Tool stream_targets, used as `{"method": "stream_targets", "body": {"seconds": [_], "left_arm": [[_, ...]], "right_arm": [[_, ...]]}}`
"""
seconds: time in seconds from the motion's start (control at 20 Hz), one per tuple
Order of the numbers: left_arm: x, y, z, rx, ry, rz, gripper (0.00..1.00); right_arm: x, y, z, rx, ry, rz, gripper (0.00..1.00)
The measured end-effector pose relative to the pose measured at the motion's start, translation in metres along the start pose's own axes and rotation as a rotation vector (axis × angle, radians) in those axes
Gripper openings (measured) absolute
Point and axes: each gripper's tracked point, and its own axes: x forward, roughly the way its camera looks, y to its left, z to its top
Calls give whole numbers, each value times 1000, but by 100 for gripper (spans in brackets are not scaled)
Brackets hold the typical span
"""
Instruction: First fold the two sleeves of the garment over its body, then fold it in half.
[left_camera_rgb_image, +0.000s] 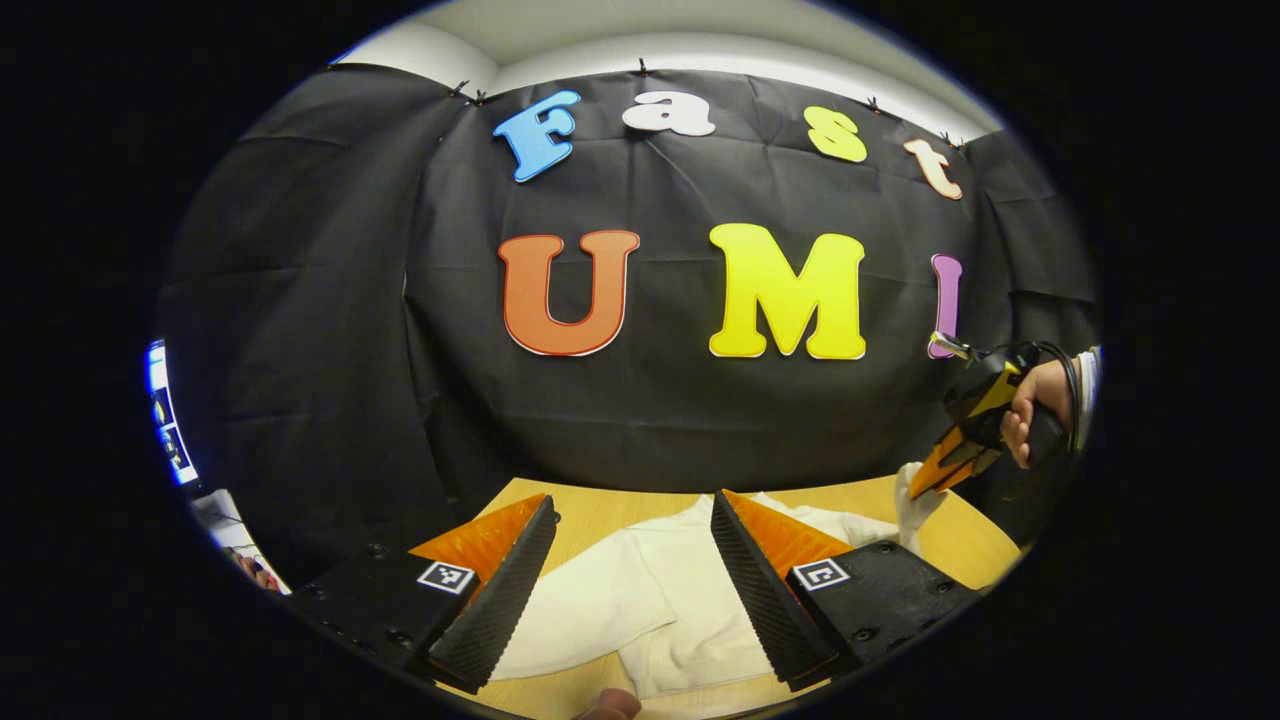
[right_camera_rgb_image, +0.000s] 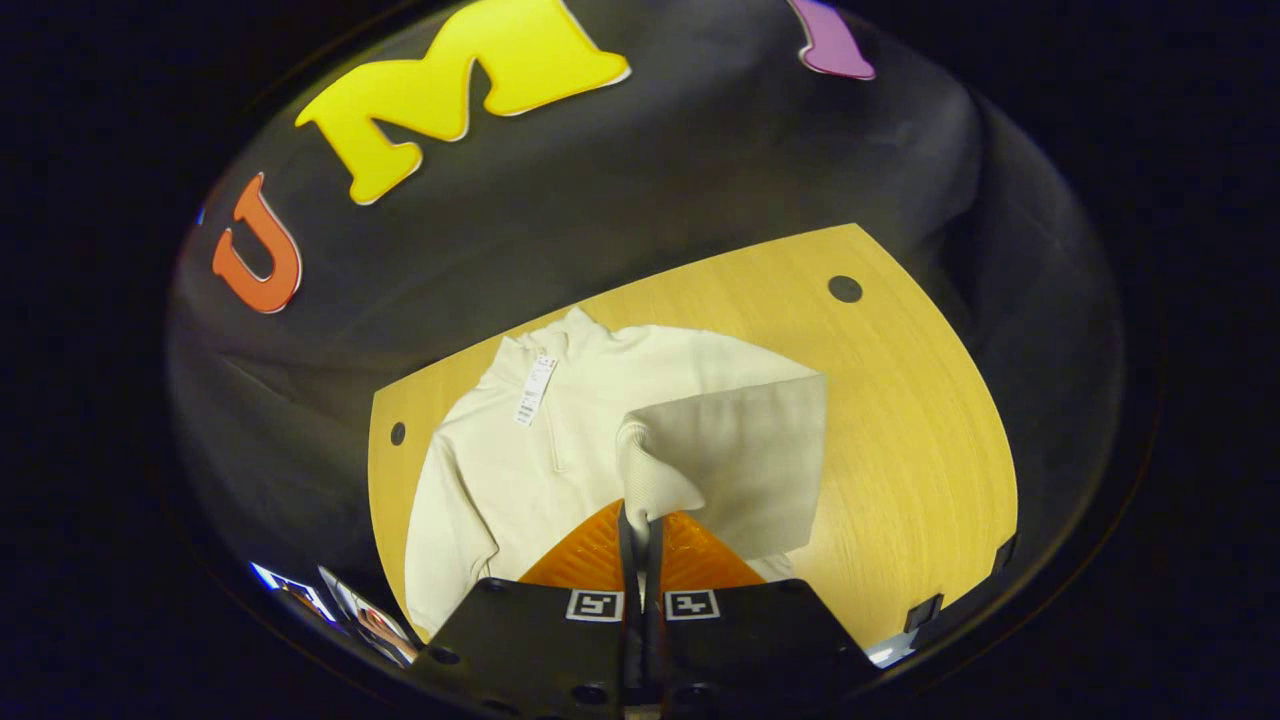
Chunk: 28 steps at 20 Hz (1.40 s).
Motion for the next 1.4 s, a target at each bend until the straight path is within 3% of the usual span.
{"method": "stream_targets", "body": {"seconds": [0.4, 0.85, 1.15, 1.4], "left_arm": [[-21, 36, -35, -6, 58, 57, 99], [-37, 80, -91, -2, 145, 76, 99], [-43, 99, -129, -25, 191, 63, 99], [-46, 115, -161, -73, 231, 94, 99]], "right_arm": [[72, 143, -26, -163, 68, 113, 1], [140, 272, -73, -212, 100, 247, 0], [197, 303, -110, -325, 108, 198, 2], [216, 318, -136, -377, 106, 192, 2]]}}
